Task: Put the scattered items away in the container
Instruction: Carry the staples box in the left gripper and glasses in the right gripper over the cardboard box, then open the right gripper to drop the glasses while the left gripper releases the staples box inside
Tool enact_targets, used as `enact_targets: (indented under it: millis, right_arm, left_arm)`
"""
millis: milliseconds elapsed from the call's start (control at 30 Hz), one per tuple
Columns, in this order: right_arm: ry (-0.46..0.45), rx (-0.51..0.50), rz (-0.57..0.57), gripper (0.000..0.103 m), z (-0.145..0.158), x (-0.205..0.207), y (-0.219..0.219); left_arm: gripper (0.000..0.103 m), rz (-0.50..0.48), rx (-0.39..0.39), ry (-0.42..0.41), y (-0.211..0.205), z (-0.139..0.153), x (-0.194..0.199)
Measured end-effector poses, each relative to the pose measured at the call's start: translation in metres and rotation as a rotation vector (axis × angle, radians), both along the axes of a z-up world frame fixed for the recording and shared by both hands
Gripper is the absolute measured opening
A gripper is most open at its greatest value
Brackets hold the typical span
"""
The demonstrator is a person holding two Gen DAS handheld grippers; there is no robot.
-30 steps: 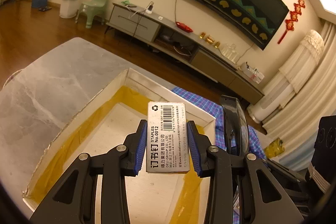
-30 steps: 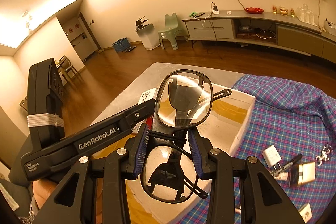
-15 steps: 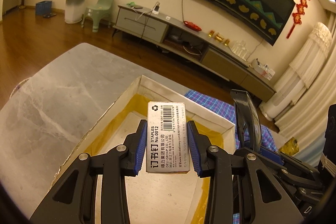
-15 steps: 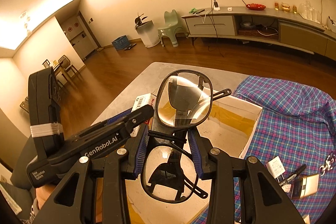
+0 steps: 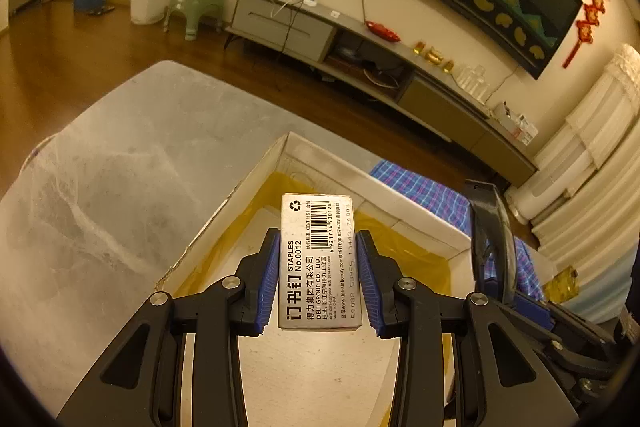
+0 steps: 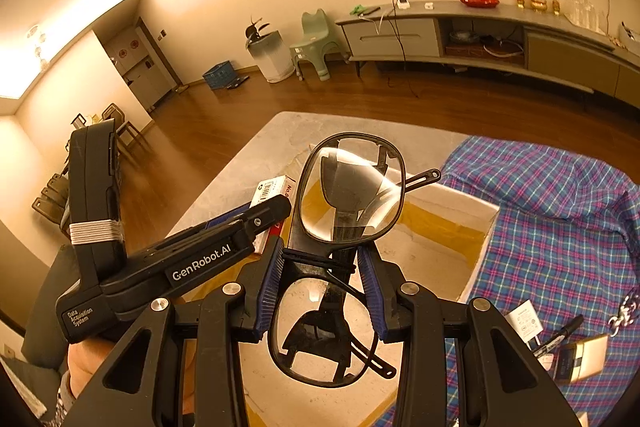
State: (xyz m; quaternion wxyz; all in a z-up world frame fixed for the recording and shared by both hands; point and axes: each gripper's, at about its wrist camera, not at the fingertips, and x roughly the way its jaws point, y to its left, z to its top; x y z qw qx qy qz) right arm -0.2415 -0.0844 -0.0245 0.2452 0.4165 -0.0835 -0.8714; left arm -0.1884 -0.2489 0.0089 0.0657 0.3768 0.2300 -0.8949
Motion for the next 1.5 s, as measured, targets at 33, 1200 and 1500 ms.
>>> enact_targets:
  millis: [33,1200,1500]
  right_arm:
    - [-0.011,-0.002,0.001,0.040,-0.003,-0.003,-0.002]
    - [-0.184,0.144,0.006,0.040,-0.060,-0.059,-0.016]
    - [-0.206,0.194,0.004,0.040,-0.071,-0.067,-0.020]
  left_arm:
    - [0.039,0.002,-0.001,-0.005,0.000,-0.002,-0.001]
    - [0.039,0.049,0.088,-0.160,-0.014,-0.052,-0.021]
    - [0.039,0.050,0.108,-0.178,-0.017,-0.058,-0.034]
